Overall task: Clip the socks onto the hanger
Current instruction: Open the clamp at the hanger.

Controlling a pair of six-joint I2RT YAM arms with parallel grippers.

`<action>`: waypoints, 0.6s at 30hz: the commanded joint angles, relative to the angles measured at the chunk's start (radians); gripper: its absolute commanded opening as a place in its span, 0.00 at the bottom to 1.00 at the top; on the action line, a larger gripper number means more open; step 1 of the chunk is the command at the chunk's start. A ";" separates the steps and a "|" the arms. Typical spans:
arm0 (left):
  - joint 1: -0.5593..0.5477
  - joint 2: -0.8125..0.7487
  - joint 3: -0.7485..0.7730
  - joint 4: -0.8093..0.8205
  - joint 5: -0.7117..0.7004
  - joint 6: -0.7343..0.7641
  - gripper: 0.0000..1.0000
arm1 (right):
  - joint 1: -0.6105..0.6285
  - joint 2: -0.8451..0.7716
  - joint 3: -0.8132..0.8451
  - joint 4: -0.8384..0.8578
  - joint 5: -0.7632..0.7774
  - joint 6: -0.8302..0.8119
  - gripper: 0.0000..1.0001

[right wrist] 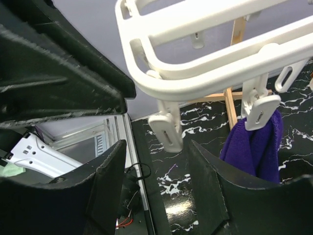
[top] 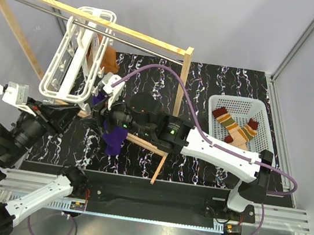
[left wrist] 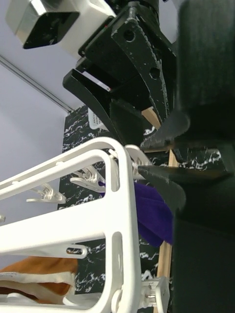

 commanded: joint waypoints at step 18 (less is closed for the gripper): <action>-0.003 -0.054 -0.185 0.227 -0.043 0.075 0.90 | -0.006 -0.081 -0.040 0.001 -0.078 0.005 0.59</action>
